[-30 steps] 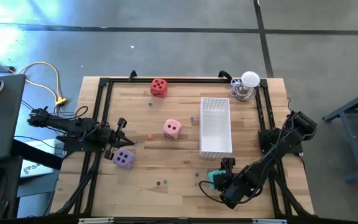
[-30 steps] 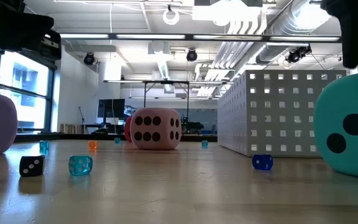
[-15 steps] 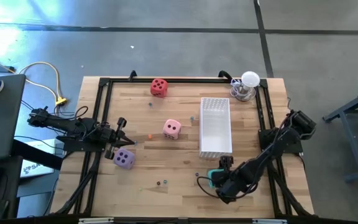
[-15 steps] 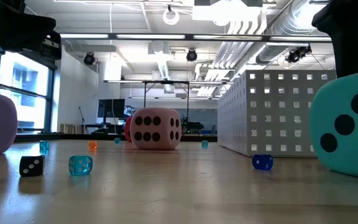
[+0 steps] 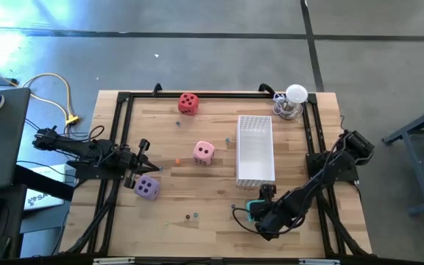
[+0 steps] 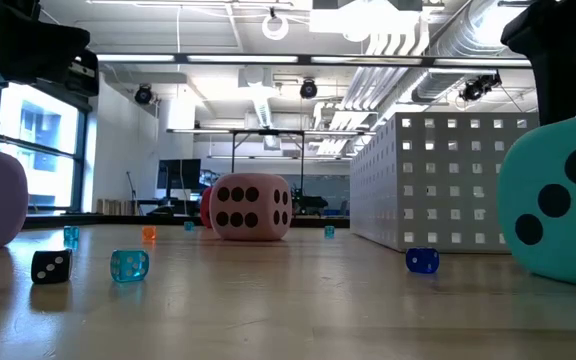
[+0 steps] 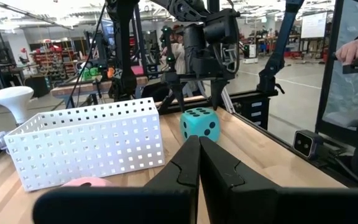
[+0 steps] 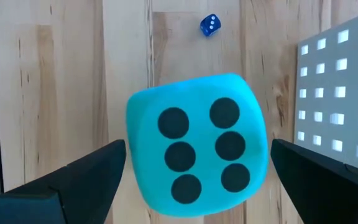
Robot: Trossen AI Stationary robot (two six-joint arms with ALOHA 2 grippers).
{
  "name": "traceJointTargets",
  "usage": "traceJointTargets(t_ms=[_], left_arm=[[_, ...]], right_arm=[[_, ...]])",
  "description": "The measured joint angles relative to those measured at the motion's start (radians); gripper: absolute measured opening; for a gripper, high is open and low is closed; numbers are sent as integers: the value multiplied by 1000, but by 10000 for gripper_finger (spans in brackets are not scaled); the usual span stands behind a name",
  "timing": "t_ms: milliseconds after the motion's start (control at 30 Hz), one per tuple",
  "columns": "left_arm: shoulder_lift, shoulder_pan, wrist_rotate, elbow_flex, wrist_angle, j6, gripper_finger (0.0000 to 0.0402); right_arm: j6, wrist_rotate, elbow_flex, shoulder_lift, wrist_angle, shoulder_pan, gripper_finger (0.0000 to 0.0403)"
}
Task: Pick & Place Dice
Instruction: Put the light blue die into the white bin
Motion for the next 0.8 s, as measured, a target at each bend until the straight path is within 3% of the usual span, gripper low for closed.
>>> traceJointTargets(t_ms=[433, 667, 800], left_arm=[[0, 0, 0, 0, 0, -3, 0], [0, 0, 0, 0, 0, -3, 0], [0, 0, 0, 0, 0, -3, 0]], right_arm=[[10, -31, 3, 65, 23, -19, 393], [228, -41, 1, 68, 71, -36, 393], [271, -14, -1, 70, 87, -26, 393]])
